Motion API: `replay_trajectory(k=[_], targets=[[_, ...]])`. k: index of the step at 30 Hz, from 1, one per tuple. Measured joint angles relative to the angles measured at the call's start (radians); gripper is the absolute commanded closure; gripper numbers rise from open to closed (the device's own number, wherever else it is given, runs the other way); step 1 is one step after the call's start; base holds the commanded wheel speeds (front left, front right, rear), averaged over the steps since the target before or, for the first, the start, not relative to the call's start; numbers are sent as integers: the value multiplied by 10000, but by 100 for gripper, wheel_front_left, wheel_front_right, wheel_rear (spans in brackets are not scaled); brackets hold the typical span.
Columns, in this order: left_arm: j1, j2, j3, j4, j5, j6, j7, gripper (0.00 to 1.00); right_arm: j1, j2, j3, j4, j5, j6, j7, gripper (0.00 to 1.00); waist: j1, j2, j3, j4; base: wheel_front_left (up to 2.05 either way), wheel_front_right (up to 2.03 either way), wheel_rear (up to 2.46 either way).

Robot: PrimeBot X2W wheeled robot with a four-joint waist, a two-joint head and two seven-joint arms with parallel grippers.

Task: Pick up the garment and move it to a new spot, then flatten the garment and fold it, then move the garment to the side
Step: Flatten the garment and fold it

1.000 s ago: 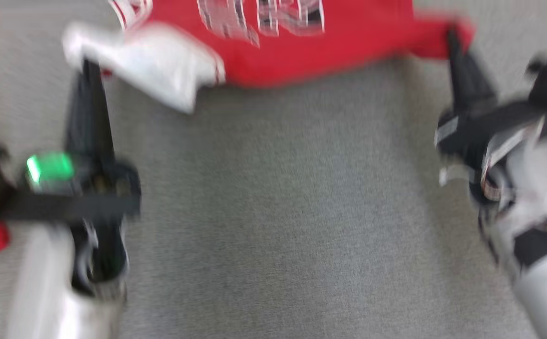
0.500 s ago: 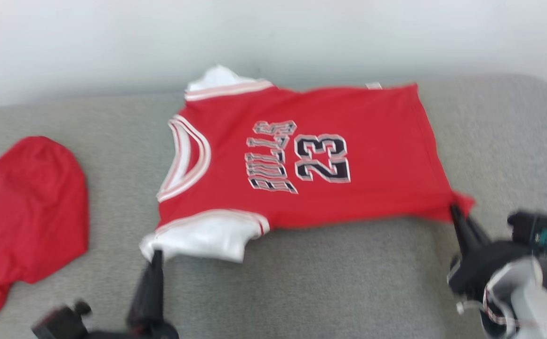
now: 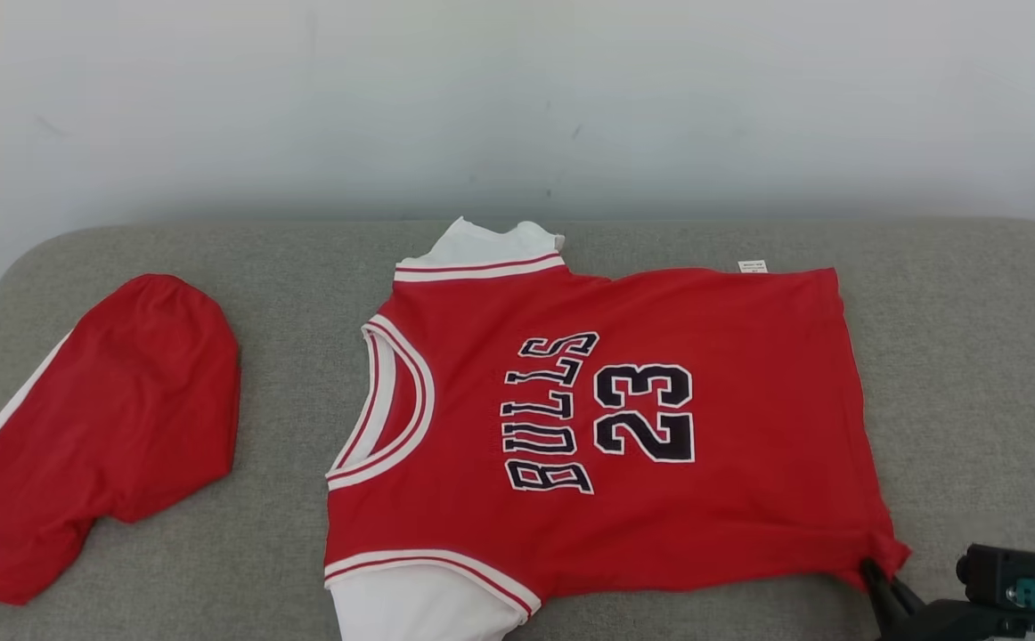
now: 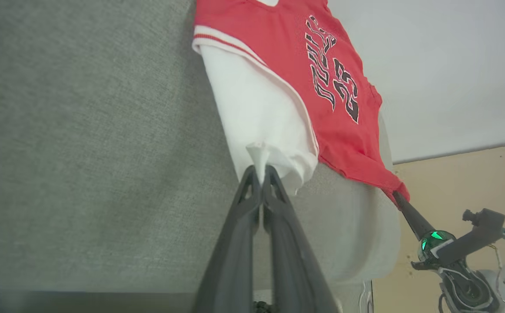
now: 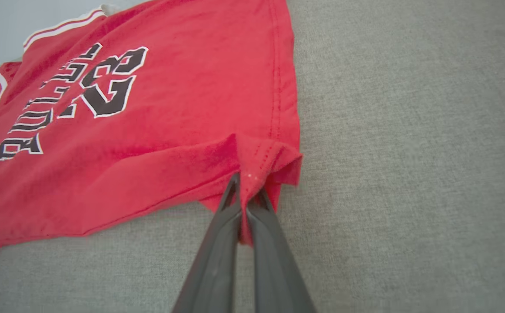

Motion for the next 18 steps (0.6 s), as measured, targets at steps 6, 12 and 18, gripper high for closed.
replay_trajectory(k=[6,12,18], targets=[[223,88,247,-882,-433,219,244,100,762,351,-497,-1166,-495,0,765,100,2,1,73,-65,0,0,0],[-352,-316,347,-1183,-424,-107,-384,100,752,462,-617,-1662,-715,0,840,100,3,2,167,-131,0,0,0],[-2127,-610,176,-337,435,-247,-1057,100,-95,380,-320,-1532,-803,0,853,100,3,2,393,-124,0,0,0]])
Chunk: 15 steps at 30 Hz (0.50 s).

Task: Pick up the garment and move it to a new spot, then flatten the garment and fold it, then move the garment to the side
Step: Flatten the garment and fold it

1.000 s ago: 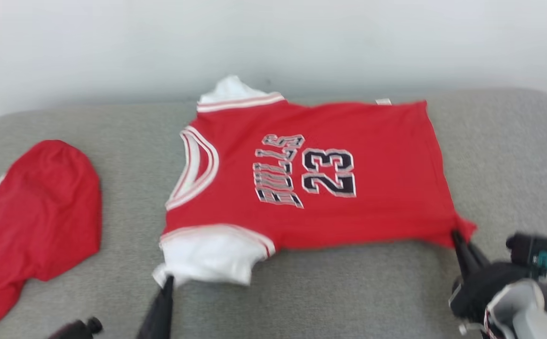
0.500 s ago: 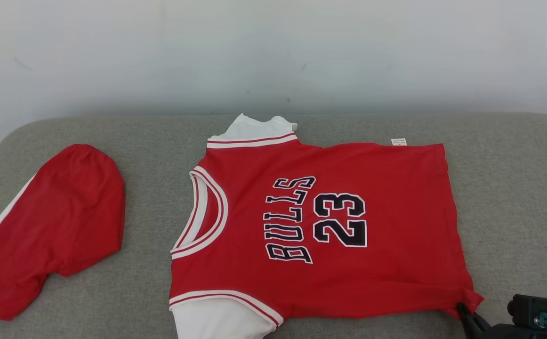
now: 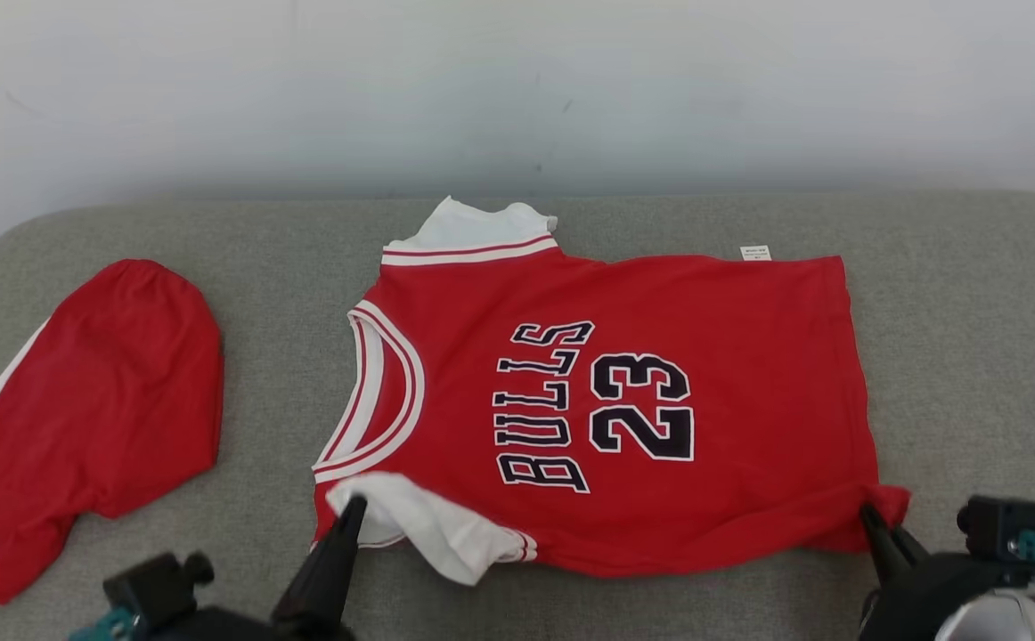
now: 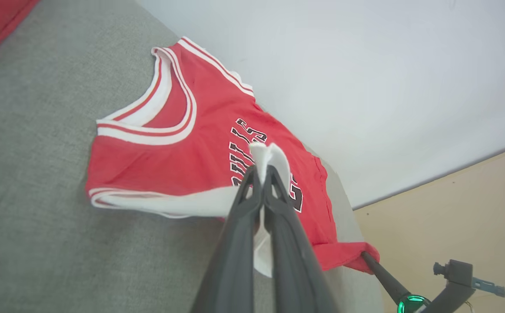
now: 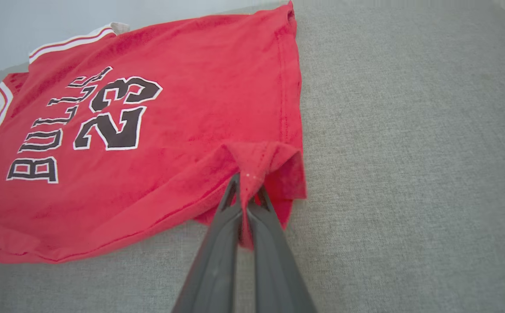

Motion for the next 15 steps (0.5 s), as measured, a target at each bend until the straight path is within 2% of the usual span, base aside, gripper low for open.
replay_trajectory(k=[7,15], targets=[[-2173,-236,-313,1793,1103,31,-535,100,-1310,-196,422,688,10,0,36,100,1,0,340,-93,0,0,0],[-4362,-437,-479,4054,2247,374,-1572,100,-2808,-217,387,2103,-73,0,-307,100,2,1,968,-330,0,0,0]])
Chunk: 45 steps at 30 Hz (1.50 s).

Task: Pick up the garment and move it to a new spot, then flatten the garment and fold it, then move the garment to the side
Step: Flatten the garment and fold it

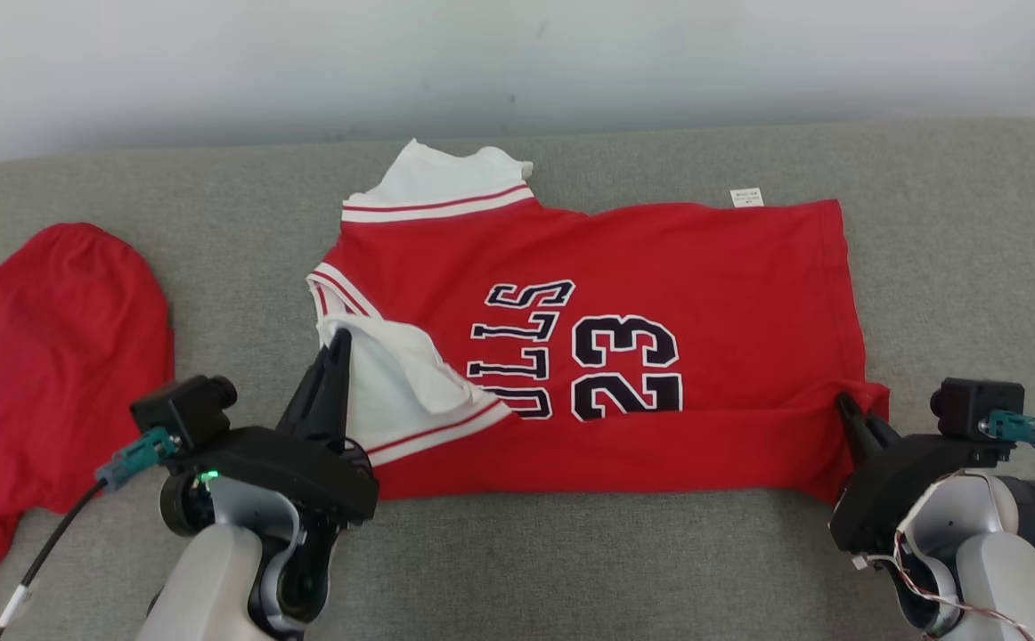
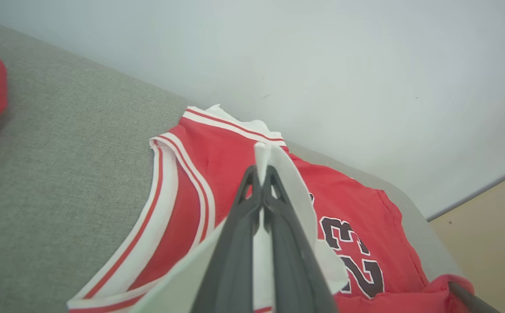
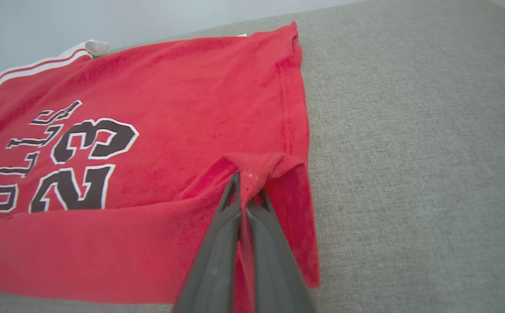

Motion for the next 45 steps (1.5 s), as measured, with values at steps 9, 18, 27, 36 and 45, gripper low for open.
replay_trajectory(k=[9,18,27,36,45], targets=[[-1346,-67,31,1369,113,-222,-616,100,-813,48,33,876,-125,0,-654,100,1,1,653,-206,0,0,0],[-2303,-2,13,2253,236,-360,-771,100,-1389,115,-82,1369,-242,0,-1083,100,0,0,1008,-312,0,0,0],[-2544,238,-562,3160,1356,46,-1365,0,-1404,176,117,1651,-247,0,-1022,0,-1,0,940,-271,0,0,0],[-119,871,-777,2497,2849,1921,-1687,0,1047,502,-1020,-606,-945,0,550,0,-5,-1,165,-109,0,0,0],[-293,836,-1505,2961,3618,2696,-650,0,1203,711,-1327,-1145,-1218,0,1164,0,-4,-1,293,41,0,0,0]])
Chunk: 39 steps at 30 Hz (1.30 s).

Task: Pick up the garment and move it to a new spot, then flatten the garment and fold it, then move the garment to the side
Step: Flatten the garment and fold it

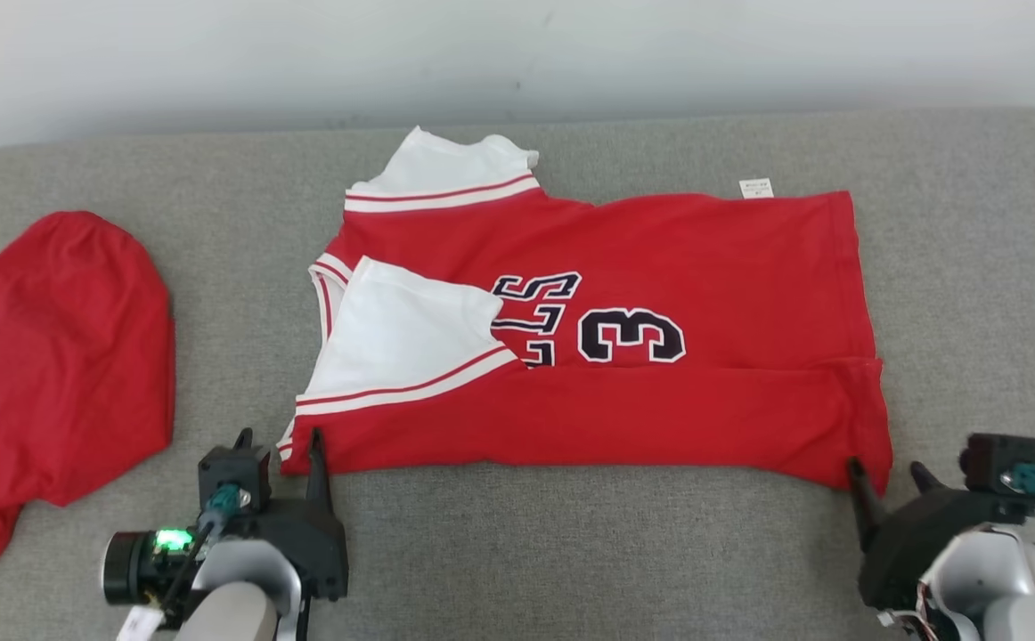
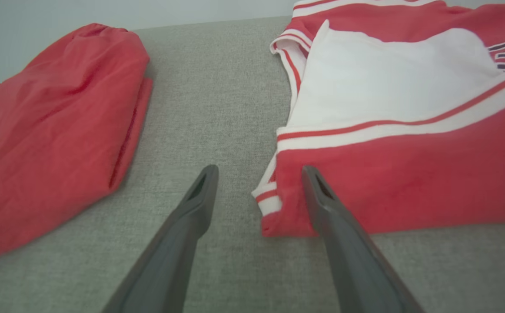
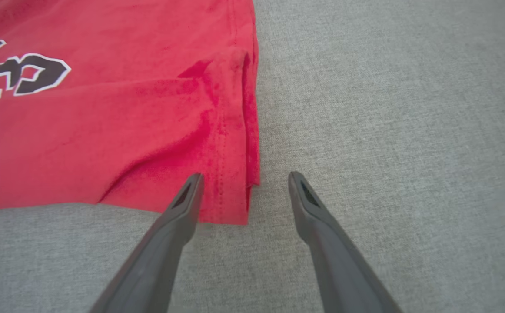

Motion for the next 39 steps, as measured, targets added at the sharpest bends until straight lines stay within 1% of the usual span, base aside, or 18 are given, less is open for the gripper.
replay_trajectory(k=[4,8,11,13,14,15,16,17,18,21,25,28,34,35,36,39], targets=[[-363,-221,-25,293,-21,100,169,0,-585,10,238,545,-113,0,48,0,1,0,278,-56,0,0,0],[-719,-362,-84,671,-71,63,366,0,-1113,8,314,1135,-483,0,96,0,0,-1,544,-112,0,0,0],[-940,-430,-84,947,-146,35,514,0,-1496,-12,420,1542,-527,0,117,0,-1,-4,714,-148,0,0,0],[-1053,-485,-84,1103,-228,-13,631,0,-1665,-25,399,1760,-683,0,316,0,-1,-5,794,-150,0,0,0],[-1086,-497,-84,1170,-284,-75,719,48,-1717,-40,414,1837,-709,0,468,0,-2,-5,813,-137,0,0,0],[-1117,-516,-81,1221,-399,-163,796,77,-1740,-42,382,1864,-709,0,522,54,-3,-6,821,-117,0,0,0],[-1148,-531,-75,1256,-468,-217,853,100,-1738,-44,368,1864,-709,0,529,76,-3,-6,822,-99,0,0,0],[-1151,-543,-73,1277,-529,-282,918,100,-1732,-48,374,1862,-709,0,546,100,-2,-5,811,-86,0,0,0],[-1151,-600,-40,1271,-629,-393,932,100,-1720,-46,353,1839,-694,0,575,100,-2,-5,784,-76,0,0,0],[-1041,-732,-35,1185,-738,-430,918,100,-1519,10,198,1597,-571,25,569,100,3,-1,647,-56,0,0,0],[-578,-621,-19,803,-840,-470,913,100,-926,31,-29,1007,-372,27,606,100,4,2,348,-43,0,0,0],[41,-493,8,282,-997,-393,947,100,-338,40,-192,420,-295,25,842,100,4,2,62,-45,0,0,0],[1559,-136,-77,-1264,-1051,31,1423,100,874,48,-418,-784,-15,25,1490,100,4,2,-546,-62,0,0,0],[1852,-92,-105,-1565,-1066,130,1530,100,1059,48,-456,-909,19,25,1553,100,3,2,-633,-68,0,0,0],[1852,-92,-105,-1565,-1066,130,1530,100,1059,48,-456,-909,19,25,1553,100,3,2,-633,-68,0,0,0],[2721,44,-134,-2508,-1149,430,1854,100,1507,52,-575,-1103,213,25,1691,100,2,2,-846,-103,0,0,0]])
